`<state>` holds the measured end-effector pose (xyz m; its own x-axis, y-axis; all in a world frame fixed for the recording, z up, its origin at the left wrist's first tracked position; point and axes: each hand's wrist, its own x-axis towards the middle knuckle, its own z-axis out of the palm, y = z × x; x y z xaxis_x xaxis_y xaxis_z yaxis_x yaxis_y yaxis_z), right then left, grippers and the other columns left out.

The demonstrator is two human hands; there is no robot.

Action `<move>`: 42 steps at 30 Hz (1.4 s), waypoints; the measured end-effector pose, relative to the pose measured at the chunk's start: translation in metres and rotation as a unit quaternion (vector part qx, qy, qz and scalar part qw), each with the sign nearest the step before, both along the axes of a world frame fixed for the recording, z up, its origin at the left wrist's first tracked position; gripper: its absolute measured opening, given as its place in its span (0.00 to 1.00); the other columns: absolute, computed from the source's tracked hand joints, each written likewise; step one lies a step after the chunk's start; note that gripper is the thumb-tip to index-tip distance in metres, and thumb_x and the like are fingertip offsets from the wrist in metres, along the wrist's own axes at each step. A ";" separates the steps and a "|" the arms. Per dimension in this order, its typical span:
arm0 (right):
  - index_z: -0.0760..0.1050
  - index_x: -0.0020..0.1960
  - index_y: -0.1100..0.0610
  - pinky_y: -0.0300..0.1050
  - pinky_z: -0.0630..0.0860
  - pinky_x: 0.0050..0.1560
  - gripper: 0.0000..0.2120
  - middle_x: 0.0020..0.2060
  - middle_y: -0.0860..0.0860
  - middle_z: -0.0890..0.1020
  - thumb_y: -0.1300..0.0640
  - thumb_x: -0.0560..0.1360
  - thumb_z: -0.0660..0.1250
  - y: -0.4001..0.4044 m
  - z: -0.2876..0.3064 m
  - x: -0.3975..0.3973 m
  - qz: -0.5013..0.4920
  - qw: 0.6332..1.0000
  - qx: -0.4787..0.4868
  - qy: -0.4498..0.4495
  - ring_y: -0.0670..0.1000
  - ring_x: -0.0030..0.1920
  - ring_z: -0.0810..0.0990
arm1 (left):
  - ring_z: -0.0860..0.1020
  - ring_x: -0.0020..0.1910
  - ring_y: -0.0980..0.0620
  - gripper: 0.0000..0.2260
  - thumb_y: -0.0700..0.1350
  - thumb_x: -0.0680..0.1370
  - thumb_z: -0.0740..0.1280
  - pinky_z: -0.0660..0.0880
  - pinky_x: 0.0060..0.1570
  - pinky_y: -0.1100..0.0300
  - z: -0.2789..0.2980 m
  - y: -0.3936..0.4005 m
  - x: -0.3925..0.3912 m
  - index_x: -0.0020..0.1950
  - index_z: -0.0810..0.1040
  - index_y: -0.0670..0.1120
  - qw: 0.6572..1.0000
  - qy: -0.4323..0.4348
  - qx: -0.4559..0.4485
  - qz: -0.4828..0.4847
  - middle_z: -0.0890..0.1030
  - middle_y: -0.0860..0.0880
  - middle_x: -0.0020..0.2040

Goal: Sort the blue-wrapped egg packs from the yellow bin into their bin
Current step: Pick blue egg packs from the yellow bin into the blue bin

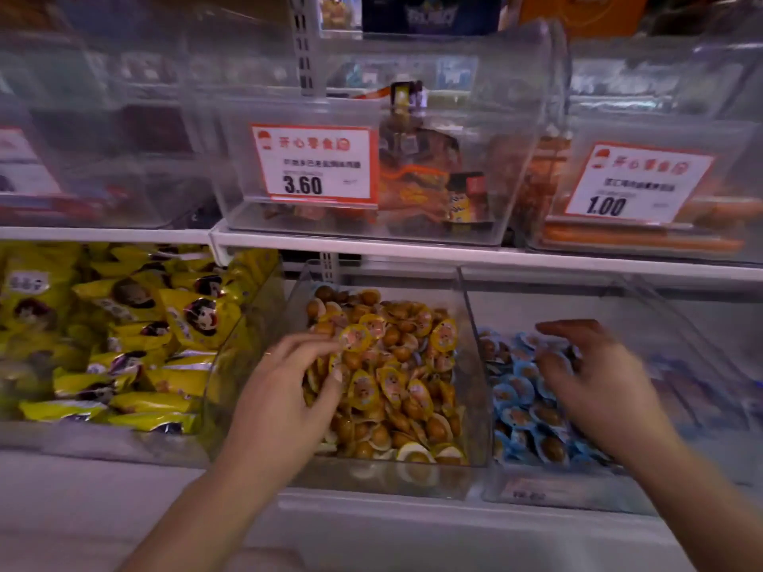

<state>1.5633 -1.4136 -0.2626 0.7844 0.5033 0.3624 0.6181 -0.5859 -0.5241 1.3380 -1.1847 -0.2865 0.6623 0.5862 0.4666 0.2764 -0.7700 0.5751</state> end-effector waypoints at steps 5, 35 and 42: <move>0.81 0.58 0.47 0.36 0.72 0.53 0.19 0.52 0.42 0.82 0.41 0.75 0.60 0.083 0.023 -0.083 0.246 0.969 0.034 -0.014 0.41 0.53 0.79 | 0.73 0.59 0.60 0.11 0.46 0.79 0.67 0.68 0.56 0.67 -0.001 0.018 -0.054 0.60 0.79 0.54 0.997 -0.018 0.018 0.066 0.75 0.60 0.61; 0.73 0.68 0.47 0.51 0.72 0.64 0.23 0.64 0.52 0.78 0.48 0.74 0.68 0.241 -0.023 -0.081 0.348 0.869 -0.351 -0.015 0.55 0.66 0.72 | 0.77 0.57 0.55 0.26 0.46 0.80 0.61 0.75 0.57 0.53 -0.034 0.052 -0.044 0.75 0.57 0.63 0.993 0.011 -0.092 -0.075 0.63 0.60 0.71; 0.43 0.80 0.40 0.54 0.61 0.75 0.54 0.80 0.45 0.53 0.39 0.64 0.72 0.228 -0.027 -0.065 0.292 0.823 -0.484 0.053 0.56 0.78 0.53 | 0.77 0.57 0.54 0.27 0.46 0.79 0.61 0.76 0.55 0.54 -0.033 0.053 -0.042 0.75 0.58 0.63 0.994 0.018 -0.089 -0.069 0.63 0.60 0.71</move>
<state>1.4983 -1.1860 -0.2893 0.3070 0.8190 -0.4847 0.9236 -0.3793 -0.0559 1.2956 -1.1319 -0.3194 0.7559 0.5605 0.3383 0.1987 -0.6888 0.6972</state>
